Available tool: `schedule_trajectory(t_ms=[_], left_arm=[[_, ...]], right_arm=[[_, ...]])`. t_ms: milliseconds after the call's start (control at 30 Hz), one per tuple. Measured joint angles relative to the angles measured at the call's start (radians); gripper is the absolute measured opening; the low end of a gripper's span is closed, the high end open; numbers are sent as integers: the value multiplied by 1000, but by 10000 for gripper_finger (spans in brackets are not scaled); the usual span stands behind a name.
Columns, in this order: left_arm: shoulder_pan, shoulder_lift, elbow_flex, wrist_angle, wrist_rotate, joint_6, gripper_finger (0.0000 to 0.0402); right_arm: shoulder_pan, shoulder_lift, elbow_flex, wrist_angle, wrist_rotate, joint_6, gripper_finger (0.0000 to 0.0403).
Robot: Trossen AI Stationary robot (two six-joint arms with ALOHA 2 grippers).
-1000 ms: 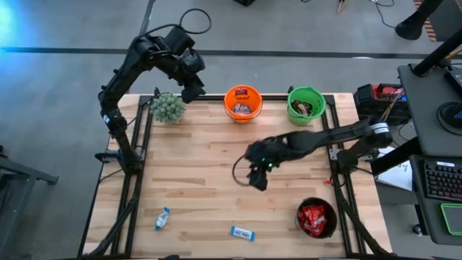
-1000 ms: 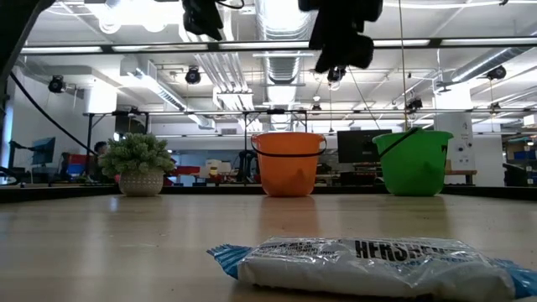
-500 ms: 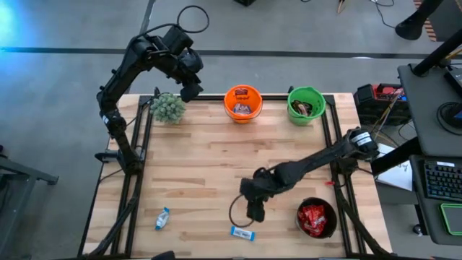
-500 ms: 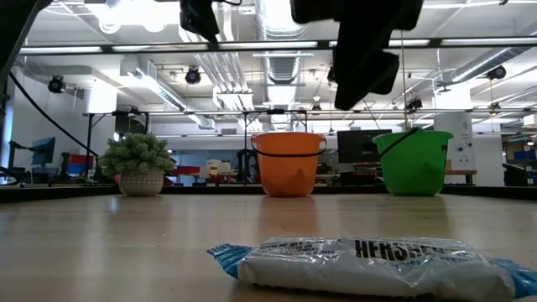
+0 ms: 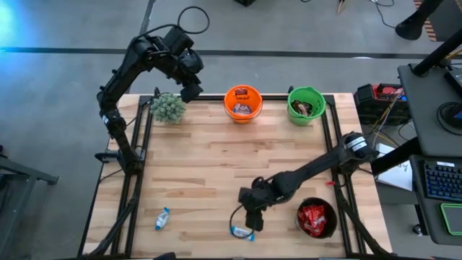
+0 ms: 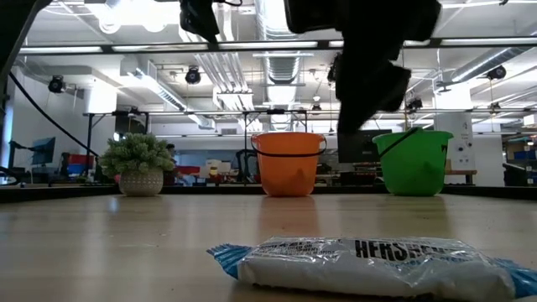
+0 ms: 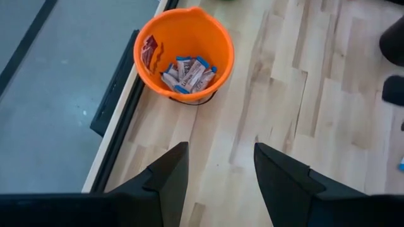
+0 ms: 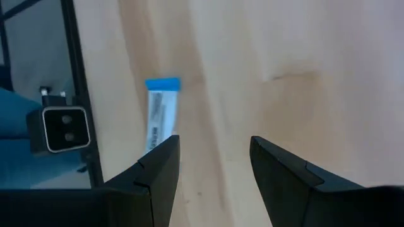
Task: Organize candy in baskets
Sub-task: Put the white chocolate into the orange bucket
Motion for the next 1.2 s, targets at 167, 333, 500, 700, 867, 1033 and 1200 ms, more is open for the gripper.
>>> schedule_trajectory(t_ms=[167,333,500,700,867,1033,1200], left_arm=[[0,0,-2,0,0,-26,162],[0,0,-2,0,1,-49,162],[0,0,-2,0,1,-79,162],[0,0,-2,0,1,-100,162],[-1,0,-2,0,2,-121,162],[-1,0,-2,0,2,-122,162],[-1,0,-2,0,2,-118,162]], right_arm=[[51,77,18,56,-19,8,182],[96,127,29,93,-18,8,182],[133,174,29,121,-25,11,182],[145,204,28,135,-22,-3,182],[145,213,28,154,-17,-15,182],[143,214,28,174,0,-22,182],[141,223,17,183,24,-17,178]])
